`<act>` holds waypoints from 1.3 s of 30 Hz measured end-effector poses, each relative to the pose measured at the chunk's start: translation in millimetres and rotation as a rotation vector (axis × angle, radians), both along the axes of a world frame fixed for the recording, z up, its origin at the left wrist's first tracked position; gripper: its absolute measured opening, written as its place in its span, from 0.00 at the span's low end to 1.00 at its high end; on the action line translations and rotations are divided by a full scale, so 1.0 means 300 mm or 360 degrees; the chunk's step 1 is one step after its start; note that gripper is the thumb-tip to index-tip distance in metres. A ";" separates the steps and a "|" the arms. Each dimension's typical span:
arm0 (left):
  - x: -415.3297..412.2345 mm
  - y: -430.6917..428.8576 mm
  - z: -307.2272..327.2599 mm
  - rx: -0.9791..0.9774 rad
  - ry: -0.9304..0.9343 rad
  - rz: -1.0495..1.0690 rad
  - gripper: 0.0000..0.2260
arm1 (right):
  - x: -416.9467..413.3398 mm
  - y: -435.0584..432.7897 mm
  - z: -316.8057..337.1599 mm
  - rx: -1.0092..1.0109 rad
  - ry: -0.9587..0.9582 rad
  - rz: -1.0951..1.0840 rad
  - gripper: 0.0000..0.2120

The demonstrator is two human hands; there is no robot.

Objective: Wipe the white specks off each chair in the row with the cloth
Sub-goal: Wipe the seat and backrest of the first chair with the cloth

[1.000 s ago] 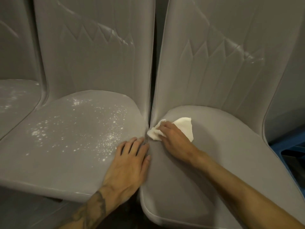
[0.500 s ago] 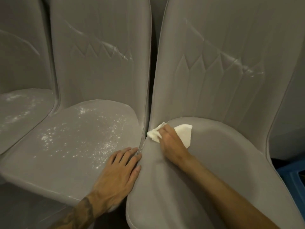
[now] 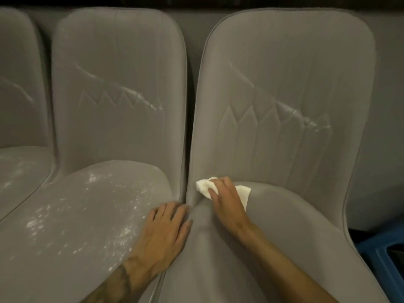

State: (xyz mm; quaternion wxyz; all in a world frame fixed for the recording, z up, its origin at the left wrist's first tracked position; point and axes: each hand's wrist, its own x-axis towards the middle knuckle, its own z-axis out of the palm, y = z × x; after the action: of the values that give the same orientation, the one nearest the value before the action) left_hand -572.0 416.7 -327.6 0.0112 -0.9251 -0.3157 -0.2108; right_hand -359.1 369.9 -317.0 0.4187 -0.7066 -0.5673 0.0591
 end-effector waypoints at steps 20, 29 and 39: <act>0.699 0.415 0.514 0.0583 -0.1077 0.0085 0.20 | 0.810 -0.020 0.814 0.0979 -0.0928 -0.1336 0.13; 0.717 0.426 0.507 0.0613 -0.1137 0.0073 0.21 | 0.826 -0.019 0.747 0.0759 -0.1264 -0.1309 0.22; 0.717 0.424 0.512 0.0612 -0.1151 0.0065 0.21 | 0.862 0.050 0.836 0.0837 -0.1277 -0.1463 0.15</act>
State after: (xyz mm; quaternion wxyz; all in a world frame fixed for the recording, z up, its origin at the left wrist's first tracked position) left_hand -356.8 543.9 -174.1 0.0764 -0.7660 -0.2724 -0.5772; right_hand -100.6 384.8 -66.1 0.3161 -0.7182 -0.3154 -0.5336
